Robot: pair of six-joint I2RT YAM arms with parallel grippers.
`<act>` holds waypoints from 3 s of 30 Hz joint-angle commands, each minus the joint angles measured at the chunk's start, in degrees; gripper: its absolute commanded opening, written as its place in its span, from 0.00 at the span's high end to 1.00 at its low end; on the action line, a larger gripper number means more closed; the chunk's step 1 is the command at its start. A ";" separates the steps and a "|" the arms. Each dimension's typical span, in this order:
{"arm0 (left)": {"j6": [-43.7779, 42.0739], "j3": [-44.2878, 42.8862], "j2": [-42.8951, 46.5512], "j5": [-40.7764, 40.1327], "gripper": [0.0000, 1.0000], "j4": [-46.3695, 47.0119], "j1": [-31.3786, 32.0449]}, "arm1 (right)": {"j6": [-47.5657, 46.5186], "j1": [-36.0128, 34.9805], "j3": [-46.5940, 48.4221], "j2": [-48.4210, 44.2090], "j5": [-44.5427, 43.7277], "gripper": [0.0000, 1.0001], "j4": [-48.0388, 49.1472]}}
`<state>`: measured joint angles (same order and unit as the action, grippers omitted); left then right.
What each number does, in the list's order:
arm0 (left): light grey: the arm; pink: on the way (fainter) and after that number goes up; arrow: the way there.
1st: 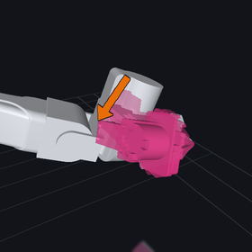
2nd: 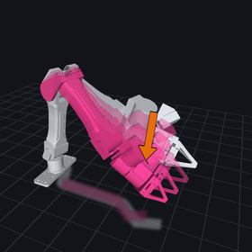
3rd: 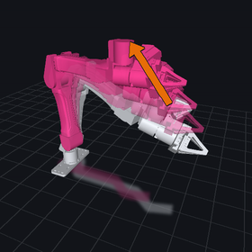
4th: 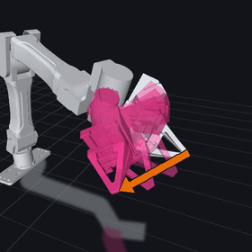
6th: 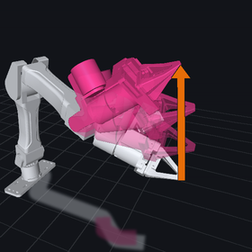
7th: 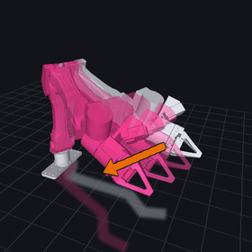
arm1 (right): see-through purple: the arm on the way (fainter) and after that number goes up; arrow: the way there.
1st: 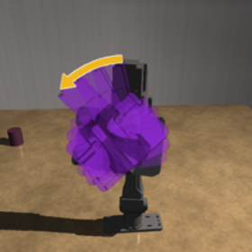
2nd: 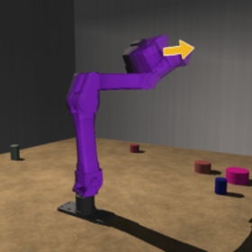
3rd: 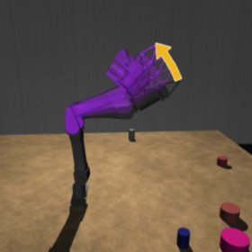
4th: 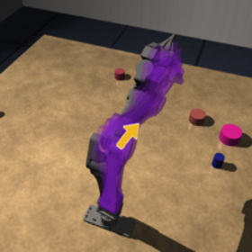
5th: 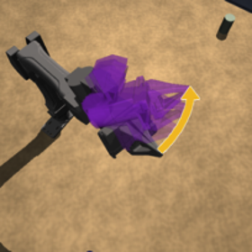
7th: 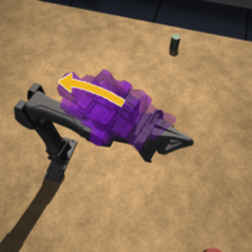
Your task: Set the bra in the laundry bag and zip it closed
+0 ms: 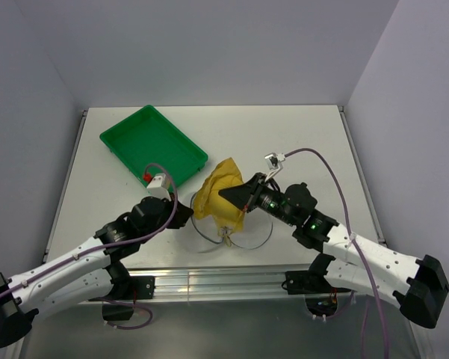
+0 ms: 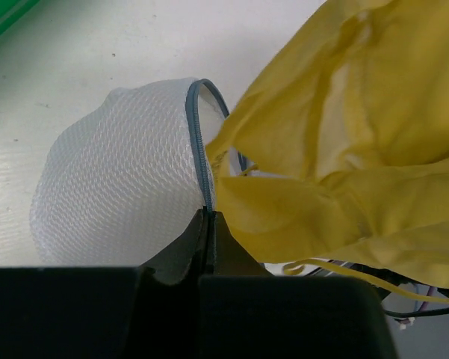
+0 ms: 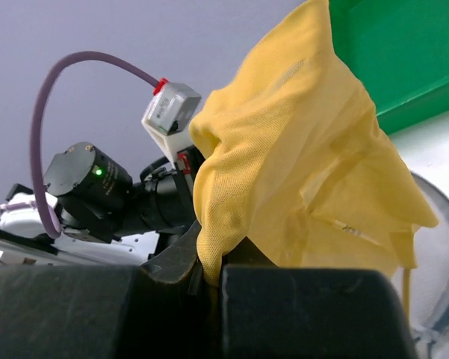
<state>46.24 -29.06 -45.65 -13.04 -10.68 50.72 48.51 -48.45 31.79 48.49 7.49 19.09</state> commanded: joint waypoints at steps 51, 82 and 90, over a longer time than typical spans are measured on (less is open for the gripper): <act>3.42 16.05 16.03 8.03 1.00 23.60 0.17 | -0.95 -12.29 4.86 28.52 -16.71 0.29 -2.03; 3.24 16.05 17.26 8.20 1.00 21.49 0.17 | -10.01 13.20 -9.64 14.44 -22.17 0.34 -21.73; 3.42 16.67 16.91 8.55 1.00 22.72 0.17 | -7.38 13.29 -10.08 19.35 -17.41 0.39 -16.99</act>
<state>49.34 -10.66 -29.08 -4.93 8.80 50.92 39.79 -35.46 22.24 65.78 -10.52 -1.67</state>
